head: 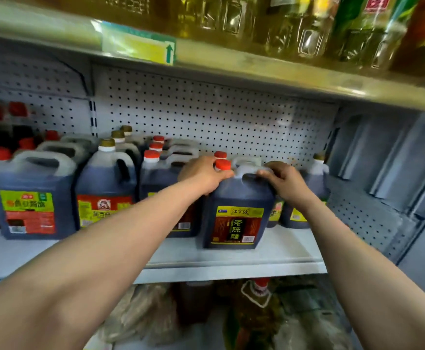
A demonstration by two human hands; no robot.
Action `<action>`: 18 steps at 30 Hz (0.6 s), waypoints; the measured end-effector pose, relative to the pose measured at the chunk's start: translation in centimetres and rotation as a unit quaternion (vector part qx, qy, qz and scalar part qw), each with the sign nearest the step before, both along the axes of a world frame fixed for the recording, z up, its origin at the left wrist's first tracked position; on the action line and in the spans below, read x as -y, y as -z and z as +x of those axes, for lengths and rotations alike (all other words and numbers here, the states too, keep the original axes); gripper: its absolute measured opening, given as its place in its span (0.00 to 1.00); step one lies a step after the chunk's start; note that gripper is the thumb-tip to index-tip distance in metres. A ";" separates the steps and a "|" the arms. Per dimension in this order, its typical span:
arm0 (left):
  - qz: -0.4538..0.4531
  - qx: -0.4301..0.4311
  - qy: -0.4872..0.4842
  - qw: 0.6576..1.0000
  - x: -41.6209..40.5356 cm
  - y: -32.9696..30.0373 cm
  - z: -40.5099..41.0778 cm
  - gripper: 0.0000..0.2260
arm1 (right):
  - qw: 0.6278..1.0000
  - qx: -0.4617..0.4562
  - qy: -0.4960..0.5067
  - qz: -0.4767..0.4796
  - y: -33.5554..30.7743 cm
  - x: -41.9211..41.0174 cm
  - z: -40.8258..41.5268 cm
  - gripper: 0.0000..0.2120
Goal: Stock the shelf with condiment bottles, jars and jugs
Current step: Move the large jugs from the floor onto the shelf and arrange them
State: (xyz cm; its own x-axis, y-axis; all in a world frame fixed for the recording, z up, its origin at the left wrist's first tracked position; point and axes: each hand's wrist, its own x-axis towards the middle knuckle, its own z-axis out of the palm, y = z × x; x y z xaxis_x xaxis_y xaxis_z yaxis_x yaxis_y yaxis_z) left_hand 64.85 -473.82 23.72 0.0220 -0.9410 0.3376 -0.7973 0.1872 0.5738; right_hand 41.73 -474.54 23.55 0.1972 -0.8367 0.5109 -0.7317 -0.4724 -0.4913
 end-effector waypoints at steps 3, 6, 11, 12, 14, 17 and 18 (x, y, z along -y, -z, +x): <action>-0.009 -0.002 -0.013 1.000 1.9 1.6 0.0 0.23 | 1.000 0.020 0.008 -0.002 1.6 2.7 -0.2 0.16; -0.005 -0.014 -0.007 1.000 3.1 1.8 0.3 0.22 | 0.999 0.030 0.008 -0.010 2.2 4.3 -0.3 0.17; 0.011 -0.031 0.013 0.999 3.5 1.4 0.5 0.17 | 0.998 0.035 0.031 -0.028 3.7 4.7 -0.2 0.16; 0.018 -0.039 0.015 0.999 3.5 1.3 0.6 0.16 | 0.998 0.032 0.040 -0.032 3.9 4.7 -0.1 0.17; 0.029 -0.043 0.015 0.999 3.6 1.1 0.7 0.22 | 0.998 0.034 0.055 -0.018 4.1 4.7 -0.1 0.18; 0.037 -0.044 0.011 0.998 3.6 1.1 0.6 0.29 | 0.997 0.065 0.049 0.017 4.5 4.7 -0.2 0.18; 0.038 -0.045 0.010 0.998 3.6 1.1 0.6 0.29 | 0.996 0.072 0.047 0.018 4.6 4.8 -0.2 0.17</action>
